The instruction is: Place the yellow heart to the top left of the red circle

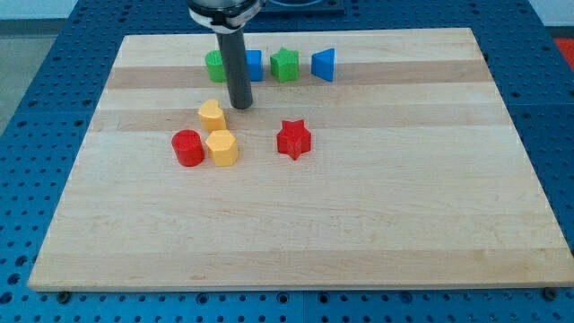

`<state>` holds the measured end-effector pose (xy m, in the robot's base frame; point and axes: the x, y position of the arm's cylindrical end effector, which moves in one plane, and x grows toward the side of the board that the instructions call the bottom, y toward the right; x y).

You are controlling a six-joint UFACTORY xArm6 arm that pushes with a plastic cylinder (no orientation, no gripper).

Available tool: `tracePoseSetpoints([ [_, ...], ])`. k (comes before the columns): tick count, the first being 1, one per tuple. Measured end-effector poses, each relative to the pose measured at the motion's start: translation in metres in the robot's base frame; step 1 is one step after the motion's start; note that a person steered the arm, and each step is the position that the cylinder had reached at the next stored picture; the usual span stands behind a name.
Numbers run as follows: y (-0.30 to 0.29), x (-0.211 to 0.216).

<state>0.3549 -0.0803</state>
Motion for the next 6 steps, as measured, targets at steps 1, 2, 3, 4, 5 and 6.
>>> tracePoseSetpoints([
  [1, 0.001, 0.006],
  [2, 0.001, 0.023],
  [3, -0.001, 0.033],
  [4, -0.017, 0.033],
  [5, -0.04, 0.033],
  [6, -0.063, 0.028],
])
